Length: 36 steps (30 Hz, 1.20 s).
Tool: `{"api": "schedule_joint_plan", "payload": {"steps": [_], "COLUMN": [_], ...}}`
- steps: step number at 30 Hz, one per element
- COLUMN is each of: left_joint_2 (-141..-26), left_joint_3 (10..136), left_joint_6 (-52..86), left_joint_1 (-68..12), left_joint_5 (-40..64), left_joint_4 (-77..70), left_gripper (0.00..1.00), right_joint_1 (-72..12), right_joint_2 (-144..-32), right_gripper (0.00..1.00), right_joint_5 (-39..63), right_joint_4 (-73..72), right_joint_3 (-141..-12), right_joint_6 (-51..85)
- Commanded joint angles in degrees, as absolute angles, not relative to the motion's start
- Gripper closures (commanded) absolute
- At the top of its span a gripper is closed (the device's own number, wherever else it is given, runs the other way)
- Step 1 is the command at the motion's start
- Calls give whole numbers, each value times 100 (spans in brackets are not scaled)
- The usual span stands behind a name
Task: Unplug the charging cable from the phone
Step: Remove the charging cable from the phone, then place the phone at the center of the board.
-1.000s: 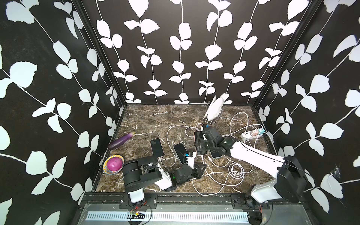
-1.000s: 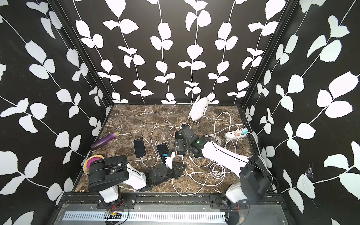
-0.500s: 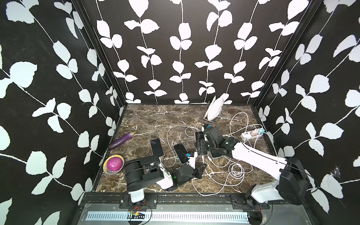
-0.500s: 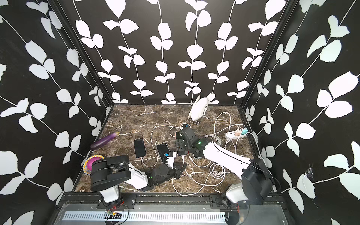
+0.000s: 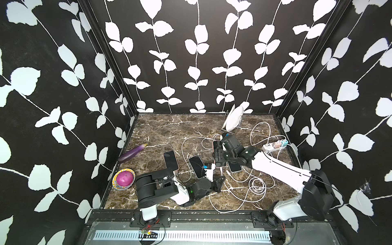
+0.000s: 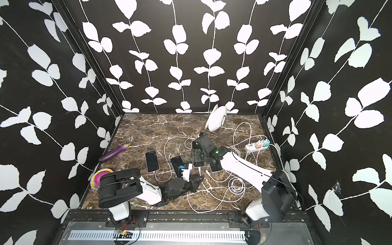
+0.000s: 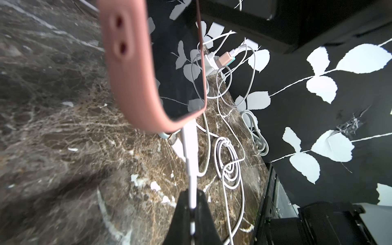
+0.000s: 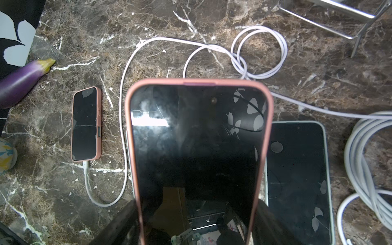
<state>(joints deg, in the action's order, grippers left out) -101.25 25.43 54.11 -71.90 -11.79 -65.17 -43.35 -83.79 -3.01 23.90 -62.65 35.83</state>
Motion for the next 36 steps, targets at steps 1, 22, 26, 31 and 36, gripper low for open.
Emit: {"api": "schedule_joint_plan", "payload": {"steps": [1,22,26,31,36], "left_joint_2": [-9951,-8743,-7289,-5650,-5058], "left_joint_3": [2662,2131,2138,2640,3223], "left_joint_6": [5228,4842,4591,4715,5300], "left_joint_1": [-7224,-7130,-7082,-6973,-6239], "left_joint_5": [-995,-1385,-1934,-3128,-3237], "left_joint_4": [-6154,-5356,-3207,283,2784], "left_gripper": [100,29,22,19,27], "right_joint_1": [-4227,-3990,-3987,-4049,-4323], "right_joint_2": [-8401,-8818,-9204,-9848,-10515], "right_gripper": [100,100,100,100,100], "right_joint_5": [-572,-585,-543,-366,-364], "right_joint_4": [2129,3122,3683,3835,3881], "right_joint_3": [-6701,-7192,-7423,-7702,-8004], "right_joint_6": [3549,3354,3216,3080,3129]}}
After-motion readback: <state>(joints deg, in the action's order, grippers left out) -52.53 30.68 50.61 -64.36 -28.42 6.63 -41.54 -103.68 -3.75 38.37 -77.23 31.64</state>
